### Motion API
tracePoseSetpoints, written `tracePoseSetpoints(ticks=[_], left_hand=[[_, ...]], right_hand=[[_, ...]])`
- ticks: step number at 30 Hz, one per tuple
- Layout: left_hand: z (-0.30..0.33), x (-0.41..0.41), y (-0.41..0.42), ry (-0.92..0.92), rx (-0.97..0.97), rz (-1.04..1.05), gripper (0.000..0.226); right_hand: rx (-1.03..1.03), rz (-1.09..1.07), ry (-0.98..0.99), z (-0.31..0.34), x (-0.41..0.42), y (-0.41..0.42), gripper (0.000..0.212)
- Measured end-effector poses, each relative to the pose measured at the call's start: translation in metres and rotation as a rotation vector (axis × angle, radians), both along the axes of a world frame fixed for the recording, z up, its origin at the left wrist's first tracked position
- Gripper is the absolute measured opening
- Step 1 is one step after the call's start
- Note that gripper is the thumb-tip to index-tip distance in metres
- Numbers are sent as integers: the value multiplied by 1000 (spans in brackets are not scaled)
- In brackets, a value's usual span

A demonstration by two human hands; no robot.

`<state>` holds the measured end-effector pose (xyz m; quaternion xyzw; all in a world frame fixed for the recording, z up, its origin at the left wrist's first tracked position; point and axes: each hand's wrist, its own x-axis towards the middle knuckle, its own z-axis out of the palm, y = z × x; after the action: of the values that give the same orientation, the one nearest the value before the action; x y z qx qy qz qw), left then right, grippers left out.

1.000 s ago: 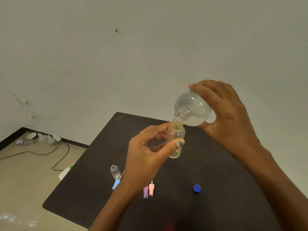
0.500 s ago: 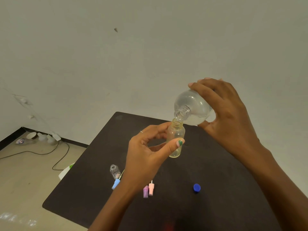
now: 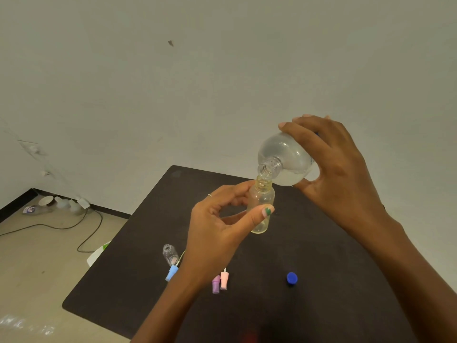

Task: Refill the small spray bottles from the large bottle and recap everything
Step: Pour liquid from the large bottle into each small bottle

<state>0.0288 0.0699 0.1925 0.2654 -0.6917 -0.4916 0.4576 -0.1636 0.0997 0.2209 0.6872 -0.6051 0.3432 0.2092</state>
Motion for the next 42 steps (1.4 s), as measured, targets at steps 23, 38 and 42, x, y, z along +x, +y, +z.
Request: tracePoseSetpoints(ticks=[23,38,42], left_hand=[[0,0,0,15,26,-15,34],[2,-1,1,24,34,-19,34],[2,-1,2,26,32,-16,34]], right_hand=[[-4,-2,-6,1,1,-1,70],[-5,-7,7,2,0,-2,71],[-5,-6,14,2,1,-2,71]])
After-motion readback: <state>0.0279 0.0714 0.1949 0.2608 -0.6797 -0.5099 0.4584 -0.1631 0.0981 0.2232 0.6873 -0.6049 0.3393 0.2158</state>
